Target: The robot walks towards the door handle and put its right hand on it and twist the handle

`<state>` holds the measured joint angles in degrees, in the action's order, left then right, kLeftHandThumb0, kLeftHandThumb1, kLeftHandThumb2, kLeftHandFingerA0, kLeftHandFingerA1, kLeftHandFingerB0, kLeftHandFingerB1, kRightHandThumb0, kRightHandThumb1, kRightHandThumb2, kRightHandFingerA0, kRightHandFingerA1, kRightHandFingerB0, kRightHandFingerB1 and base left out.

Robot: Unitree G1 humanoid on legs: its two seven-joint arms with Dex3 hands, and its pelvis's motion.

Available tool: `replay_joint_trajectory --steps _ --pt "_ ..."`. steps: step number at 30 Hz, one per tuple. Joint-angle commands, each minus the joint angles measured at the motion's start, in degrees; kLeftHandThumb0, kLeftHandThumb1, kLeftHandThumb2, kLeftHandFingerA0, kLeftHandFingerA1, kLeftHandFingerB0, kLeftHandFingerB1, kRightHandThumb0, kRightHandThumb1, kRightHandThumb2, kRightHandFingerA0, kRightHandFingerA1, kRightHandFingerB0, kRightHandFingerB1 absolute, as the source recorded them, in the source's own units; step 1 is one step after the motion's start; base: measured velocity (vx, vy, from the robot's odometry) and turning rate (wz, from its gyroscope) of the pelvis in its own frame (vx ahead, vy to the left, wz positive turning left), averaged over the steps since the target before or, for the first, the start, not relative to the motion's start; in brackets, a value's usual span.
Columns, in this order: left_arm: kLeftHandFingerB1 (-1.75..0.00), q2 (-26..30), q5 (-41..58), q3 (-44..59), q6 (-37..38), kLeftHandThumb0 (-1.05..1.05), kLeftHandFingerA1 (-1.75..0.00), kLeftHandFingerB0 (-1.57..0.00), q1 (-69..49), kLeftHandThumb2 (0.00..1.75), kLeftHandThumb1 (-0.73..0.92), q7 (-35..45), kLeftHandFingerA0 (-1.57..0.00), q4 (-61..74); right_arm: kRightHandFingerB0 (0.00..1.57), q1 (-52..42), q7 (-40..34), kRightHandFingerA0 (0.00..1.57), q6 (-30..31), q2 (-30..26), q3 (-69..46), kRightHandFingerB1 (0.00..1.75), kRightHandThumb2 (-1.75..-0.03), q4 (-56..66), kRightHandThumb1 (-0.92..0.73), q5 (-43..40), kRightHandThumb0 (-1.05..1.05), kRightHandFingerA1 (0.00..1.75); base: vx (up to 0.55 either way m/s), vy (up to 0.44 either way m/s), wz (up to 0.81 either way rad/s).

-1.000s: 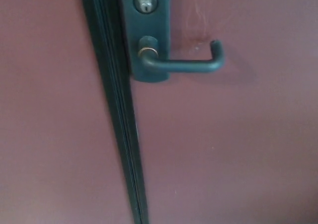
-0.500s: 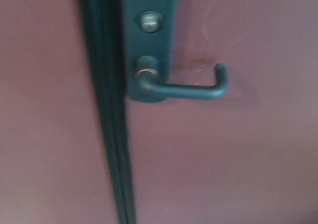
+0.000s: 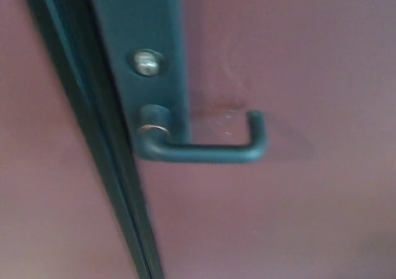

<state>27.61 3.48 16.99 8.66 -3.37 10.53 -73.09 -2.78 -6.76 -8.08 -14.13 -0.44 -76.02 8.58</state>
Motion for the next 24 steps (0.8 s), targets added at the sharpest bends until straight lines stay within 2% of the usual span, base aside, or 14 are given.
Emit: replay_joint_trajectory --steps 1,9,24 --pt "-0.41 0.2 0.44 0.16 0.0 -0.14 -0.51 -0.48 0.14 0.58 0.64 0.21 -0.65 -0.15 0.46 -0.31 -0.12 0.66 0.42 0.29 0.3 0.39 -0.6 0.16 -0.68 0.56 -0.23 0.48 0.17 0.509 -0.21" --pt "-0.41 1.01 -0.7 -1.28 0.85 -0.12 -0.51 -0.47 -0.2 0.59 0.64 0.34 -0.66 0.13 0.47 -1.01 0.75 0.67 -0.62 0.62 -0.86 0.39 -0.6 0.14 -0.68 -0.26 -0.23 0.48 0.1 0.185 0.03" --pt "-0.41 1.3 -0.17 -1.4 0.54 -0.12 -0.5 -0.49 0.67 0.58 0.64 0.48 -0.66 -0.83 0.45 0.21 0.75 0.65 0.79 0.83 -0.62 0.38 -0.6 -0.26 -0.69 0.2 -0.25 0.47 0.02 0.054 -0.06"
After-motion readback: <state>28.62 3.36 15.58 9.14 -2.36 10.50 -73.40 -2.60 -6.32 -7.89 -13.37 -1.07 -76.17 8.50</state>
